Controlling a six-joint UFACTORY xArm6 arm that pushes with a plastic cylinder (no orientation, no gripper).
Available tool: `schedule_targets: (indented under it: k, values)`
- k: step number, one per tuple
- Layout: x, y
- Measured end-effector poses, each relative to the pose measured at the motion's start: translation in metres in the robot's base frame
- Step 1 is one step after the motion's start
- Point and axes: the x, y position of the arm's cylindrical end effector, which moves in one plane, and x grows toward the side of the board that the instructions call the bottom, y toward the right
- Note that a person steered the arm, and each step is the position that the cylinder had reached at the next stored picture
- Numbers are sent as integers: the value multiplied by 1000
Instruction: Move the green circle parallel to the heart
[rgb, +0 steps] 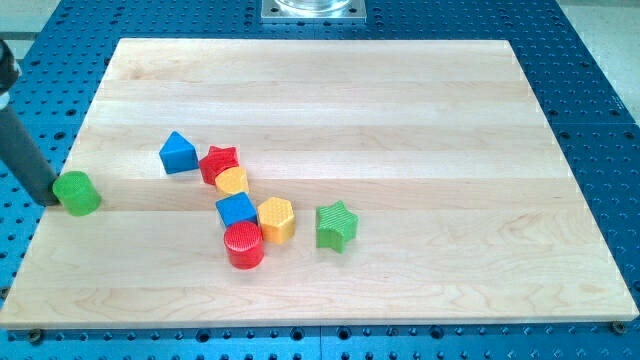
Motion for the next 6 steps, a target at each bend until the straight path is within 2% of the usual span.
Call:
schedule_targets:
  k: [1,2,3,4,5,6]
  values:
    - [3,20]
    - [13,15]
    - [37,22]
    - [18,63]
    - [17,62]
    - [45,43]
